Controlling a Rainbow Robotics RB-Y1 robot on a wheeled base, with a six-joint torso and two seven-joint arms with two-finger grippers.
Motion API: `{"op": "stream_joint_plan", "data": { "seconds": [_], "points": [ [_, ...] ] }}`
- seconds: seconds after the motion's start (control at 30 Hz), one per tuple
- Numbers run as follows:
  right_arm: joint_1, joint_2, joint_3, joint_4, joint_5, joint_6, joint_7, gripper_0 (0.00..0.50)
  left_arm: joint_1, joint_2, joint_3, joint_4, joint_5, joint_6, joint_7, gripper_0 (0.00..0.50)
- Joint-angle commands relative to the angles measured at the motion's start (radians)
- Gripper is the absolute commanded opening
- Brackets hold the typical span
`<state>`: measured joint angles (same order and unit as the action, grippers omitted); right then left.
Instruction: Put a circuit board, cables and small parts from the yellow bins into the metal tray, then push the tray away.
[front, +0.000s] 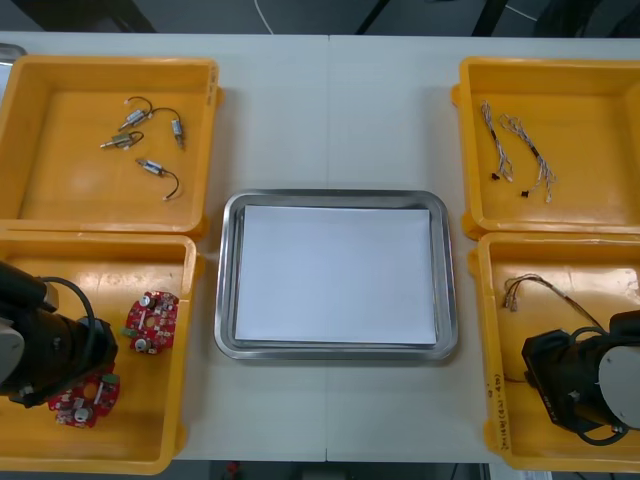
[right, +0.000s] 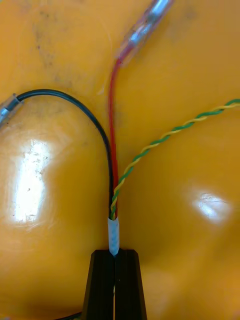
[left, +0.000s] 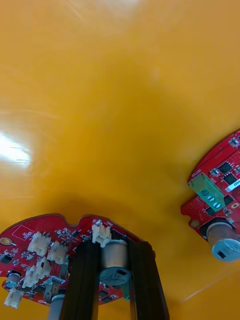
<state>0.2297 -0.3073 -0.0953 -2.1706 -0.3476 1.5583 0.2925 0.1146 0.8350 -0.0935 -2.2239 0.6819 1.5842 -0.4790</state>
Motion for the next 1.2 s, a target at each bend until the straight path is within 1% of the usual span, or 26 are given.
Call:
{"op": "stream_joint_plan", "data": {
  "seconds": [0.03,0.13,0.27,0.33,0.4,0.47,0.5,0.57,0.6,0.67,0.7,0.77,0.8,0.87,0.9,0.93,0.97,1.0,1.07,1.17,1.2],
  "points": [
    [-0.023,-0.096,-0.050,-0.075,-0.031,0.066,0.005,0.000,0.020,0.062,0.121,-0.079,0.082,0.082,-0.053,0.000],
    [-0.044,-0.122,-0.104,-0.112,-0.087,0.131,0.014,0.000,-0.006,0.076,0.167,-0.111,0.130,0.137,-0.087,0.001],
    [-0.084,-0.141,-0.184,-0.129,-0.152,0.221,0.033,0.000,-0.070,0.098,0.198,-0.137,0.197,0.201,-0.096,0.000],
    [-0.113,-0.153,-0.233,-0.132,-0.191,0.272,0.057,0.000,-0.127,0.111,0.198,-0.141,0.243,0.238,-0.096,0.000],
    [-0.135,-0.164,-0.267,-0.138,-0.220,0.309,0.099,0.000,-0.173,0.116,0.198,-0.141,0.278,0.261,-0.096,0.000],
    [-0.161,-0.181,-0.308,-0.147,-0.260,0.353,0.155,0.000,-0.237,0.127,0.189,-0.141,0.332,0.293,-0.095,0.000],
    [-0.165,-0.185,-0.316,-0.149,-0.271,0.362,0.168,0.000,-0.253,0.130,0.182,-0.141,0.344,0.301,-0.093,0.000],
    [-0.191,-0.208,-0.347,-0.158,-0.309,0.362,0.218,0.000,-0.320,0.138,0.159,-0.141,0.389,0.330,-0.082,0.000],
    [-0.198,-0.214,-0.353,-0.159,-0.318,0.362,0.231,0.000,-0.337,0.139,0.152,-0.143,0.400,0.336,-0.079,0.000],
    [-0.216,-0.243,-0.379,-0.170,-0.353,0.362,0.286,0.000,-0.408,0.139,0.109,-0.141,0.432,0.336,-0.070,0.000],
    [-0.221,-0.253,-0.383,-0.173,-0.363,0.362,0.298,0.000,-0.424,0.139,0.098,-0.143,0.438,0.336,-0.070,0.000],
    [-0.231,-0.293,-0.394,-0.186,-0.398,0.362,0.341,0.000,-0.490,0.138,0.040,-0.141,0.452,0.336,-0.066,0.000],
    [-0.231,-0.305,-0.396,-0.189,-0.406,0.362,0.353,0.000,-0.504,0.136,0.024,-0.141,0.452,0.336,-0.064,0.000],
    [-0.234,-0.349,-0.399,-0.201,-0.444,0.362,0.389,0.000,-0.569,0.130,-0.046,-0.140,0.452,0.336,-0.059,0.000],
    [-0.234,-0.362,-0.400,-0.202,-0.455,0.362,0.396,0.000,-0.579,0.127,-0.061,-0.138,0.450,0.336,-0.059,0.001],
    [-0.234,-0.389,-0.400,-0.204,-0.479,0.362,0.413,0.000,-0.610,0.121,-0.097,-0.132,0.449,0.336,-0.056,0.002],
    [-0.234,-0.415,-0.403,-0.206,-0.505,0.362,0.428,0.000,-0.639,0.110,-0.134,-0.122,0.447,0.330,-0.055,0.001],
    [-0.234,-0.426,-0.408,-0.204,-0.519,0.362,0.439,0.000,-0.653,0.104,-0.149,-0.115,0.447,0.327,-0.053,0.000],
    [-0.234,-0.461,-0.431,-0.204,-0.574,0.362,0.487,0.000,-0.707,0.072,-0.215,-0.089,0.439,0.315,-0.053,0.000],
    [-0.234,-0.492,-0.459,-0.204,-0.631,0.362,0.565,0.000,-0.762,0.024,-0.298,-0.059,0.409,0.300,-0.050,0.000],
    [-0.234,-0.498,-0.462,-0.206,-0.639,0.362,0.580,0.000,-0.774,0.015,-0.313,-0.053,0.403,0.296,-0.049,0.000]
  ]
}}
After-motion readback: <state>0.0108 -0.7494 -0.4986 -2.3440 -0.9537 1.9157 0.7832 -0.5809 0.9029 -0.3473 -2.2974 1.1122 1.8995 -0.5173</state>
